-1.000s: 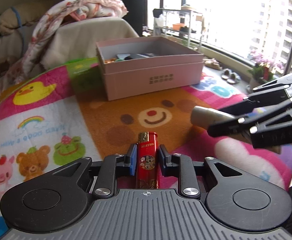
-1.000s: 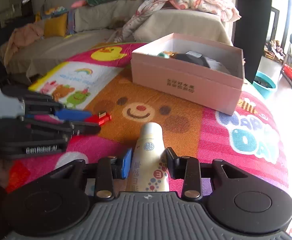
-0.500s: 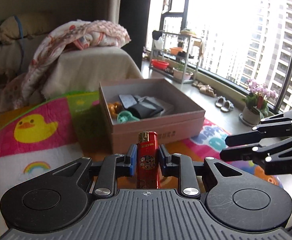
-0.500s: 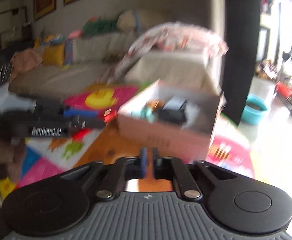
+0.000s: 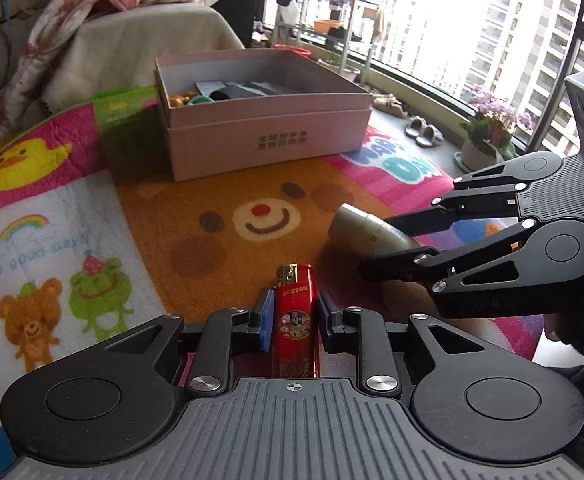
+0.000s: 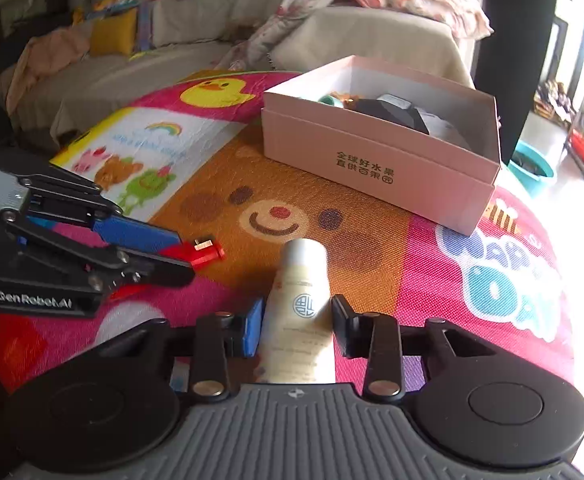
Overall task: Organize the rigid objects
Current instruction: 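Lift the lotion tube with the right gripper while the left lifts the lighter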
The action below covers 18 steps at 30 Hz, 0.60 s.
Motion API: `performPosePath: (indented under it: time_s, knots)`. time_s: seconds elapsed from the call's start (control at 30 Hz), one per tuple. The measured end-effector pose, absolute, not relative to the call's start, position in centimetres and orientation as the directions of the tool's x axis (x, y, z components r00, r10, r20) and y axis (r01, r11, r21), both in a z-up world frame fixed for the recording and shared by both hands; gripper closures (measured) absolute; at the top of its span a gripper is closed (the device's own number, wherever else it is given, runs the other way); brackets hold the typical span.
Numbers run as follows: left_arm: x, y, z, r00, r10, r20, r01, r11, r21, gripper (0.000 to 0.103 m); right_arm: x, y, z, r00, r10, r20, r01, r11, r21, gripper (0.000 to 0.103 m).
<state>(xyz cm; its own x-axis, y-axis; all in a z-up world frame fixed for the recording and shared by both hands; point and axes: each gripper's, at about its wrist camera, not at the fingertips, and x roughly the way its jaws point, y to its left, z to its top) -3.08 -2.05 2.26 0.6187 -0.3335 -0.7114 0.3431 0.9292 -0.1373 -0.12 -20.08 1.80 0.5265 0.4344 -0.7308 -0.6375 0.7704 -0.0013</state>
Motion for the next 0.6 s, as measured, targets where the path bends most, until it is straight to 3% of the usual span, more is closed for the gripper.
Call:
performPosePath:
  time_s: [0.2,0.33,0.47,0.6]
  knots:
    - [-1.8,-1.7,4.2,0.617,-0.428,-0.660,0.366,0.899,-0.240,0.077,-0.7,-21.4,2.8,0.521,0.459,-0.720,-0.649,0.761,0.015,0.068]
    - [1.3,-0.8,9.1,0.721,-0.425,-0.548,0.363,0.904,-0.224,0.077,1.2,-23.4,6.7,0.582,0.503,-0.639,-0.607,0.792,0.071,0.103]
    - [5.1,0.2,13.2,0.815,-0.391,-0.427,0.329,0.920,-0.213,0.077,3.6,-25.0,12.1,0.689,0.529,-0.495,-0.566,0.820,0.087,0.103]
    - [6.5,0.4,13.4,0.817,-0.386,-0.428,0.309,0.920,-0.241,0.077,5.0,-25.3,13.1,0.700,0.516,-0.493,-0.550,0.830,0.087,0.102]
